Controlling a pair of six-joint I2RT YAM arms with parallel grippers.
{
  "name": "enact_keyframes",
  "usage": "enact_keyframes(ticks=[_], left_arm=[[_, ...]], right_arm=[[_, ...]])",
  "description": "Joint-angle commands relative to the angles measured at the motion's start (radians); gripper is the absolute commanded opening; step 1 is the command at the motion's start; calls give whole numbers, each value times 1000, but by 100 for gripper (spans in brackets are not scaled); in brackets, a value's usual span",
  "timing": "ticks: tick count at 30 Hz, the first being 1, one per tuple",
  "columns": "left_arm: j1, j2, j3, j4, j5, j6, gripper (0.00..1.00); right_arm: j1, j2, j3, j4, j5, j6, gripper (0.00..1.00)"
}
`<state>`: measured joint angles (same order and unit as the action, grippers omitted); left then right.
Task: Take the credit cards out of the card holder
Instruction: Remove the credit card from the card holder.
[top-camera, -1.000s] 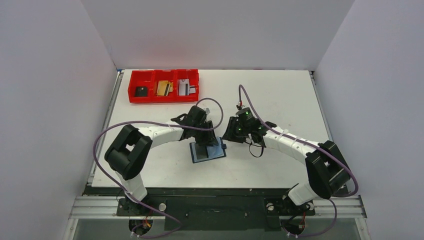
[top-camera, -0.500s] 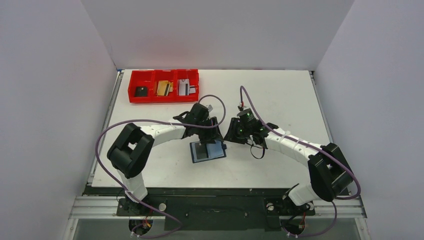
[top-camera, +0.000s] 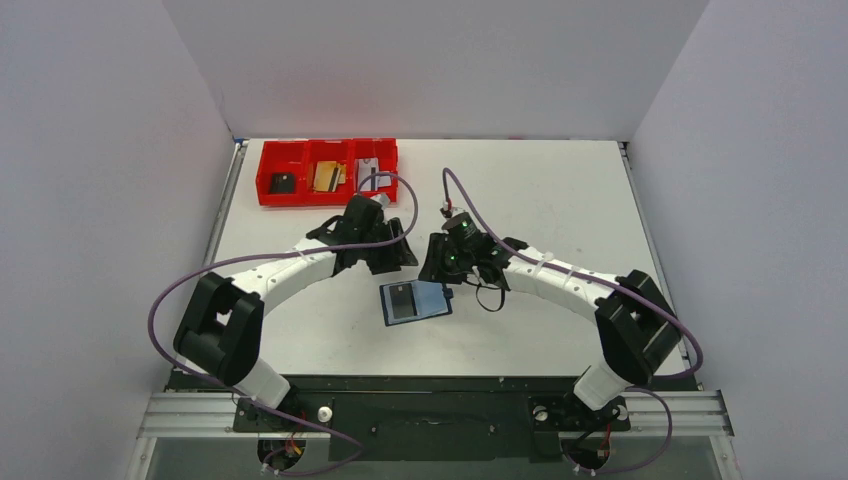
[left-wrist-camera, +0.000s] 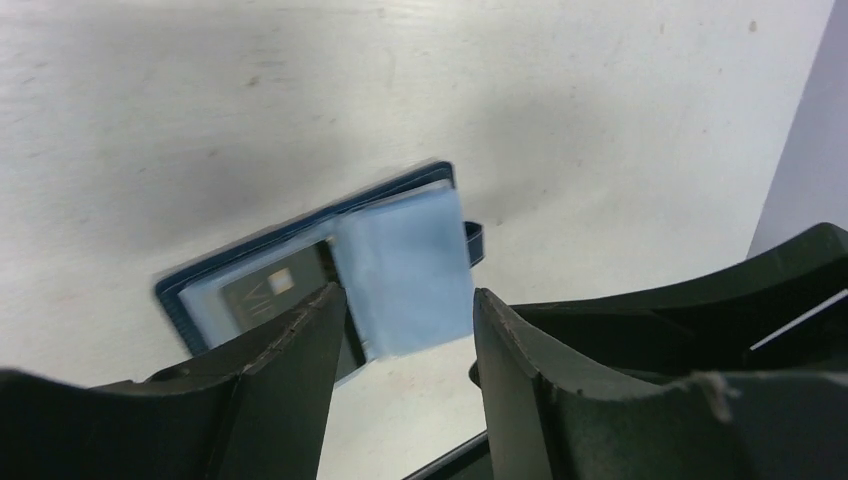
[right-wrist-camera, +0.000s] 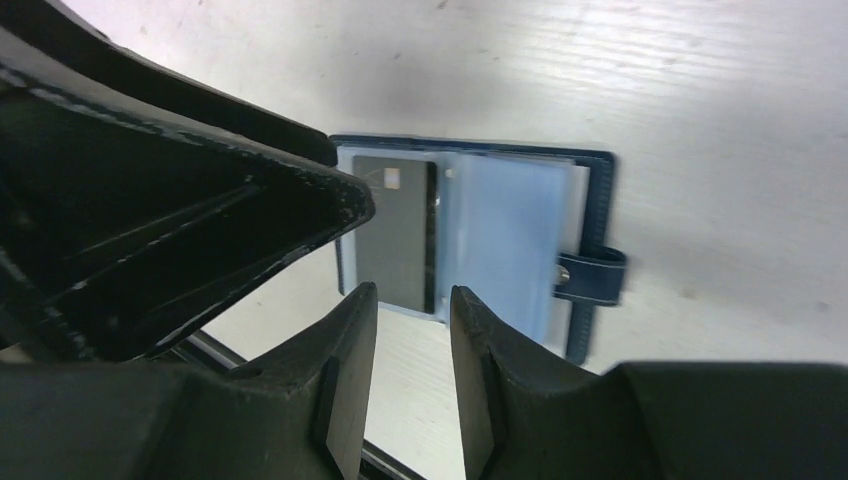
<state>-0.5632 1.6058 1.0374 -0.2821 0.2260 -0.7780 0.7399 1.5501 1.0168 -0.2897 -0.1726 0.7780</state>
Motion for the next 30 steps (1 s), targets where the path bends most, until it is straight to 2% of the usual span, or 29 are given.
enact_keyframes(ticks=[1, 4, 9, 13, 30], left_arm=[[50, -114, -80, -76, -63, 50, 45], [74, -144, -129, -76, -59, 56, 38], [81, -150, -187, -56, -42, 56, 14], [81, -133, -205, -32, -37, 53, 0], [61, -25, -271, 92, 4, 27, 0]], right_arm=[[53, 94, 81, 27, -36, 4, 30], [57, 144, 101, 63, -80, 19, 30], [57, 225, 111, 105, -118, 26, 29], [54, 259, 108, 117, -119, 26, 29], [29, 293, 48, 172, -119, 33, 28]])
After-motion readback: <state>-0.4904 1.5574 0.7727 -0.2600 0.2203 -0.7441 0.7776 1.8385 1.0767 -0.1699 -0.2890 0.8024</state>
